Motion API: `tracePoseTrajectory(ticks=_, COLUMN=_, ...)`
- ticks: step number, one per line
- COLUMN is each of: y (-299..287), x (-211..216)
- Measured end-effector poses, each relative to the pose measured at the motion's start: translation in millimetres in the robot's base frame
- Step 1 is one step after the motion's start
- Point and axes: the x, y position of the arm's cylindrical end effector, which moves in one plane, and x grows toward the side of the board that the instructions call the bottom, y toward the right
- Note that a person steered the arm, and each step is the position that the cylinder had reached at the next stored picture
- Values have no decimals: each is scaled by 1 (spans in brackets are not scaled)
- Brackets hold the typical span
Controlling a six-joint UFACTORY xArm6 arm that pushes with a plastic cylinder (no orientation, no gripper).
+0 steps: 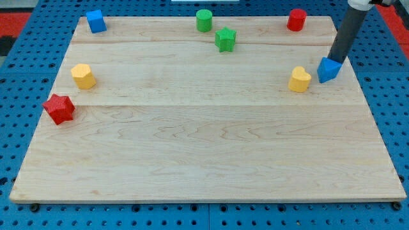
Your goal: Place the green star to the bottom left of the board
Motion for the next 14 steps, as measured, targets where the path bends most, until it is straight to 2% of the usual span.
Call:
tracePoseTrajectory(ticks=3, y=-21, x=-24)
tracePoseTrajectory(ticks=11, y=-196, x=-100)
tracePoseTrajectory(ticks=14, y=-246, x=-39)
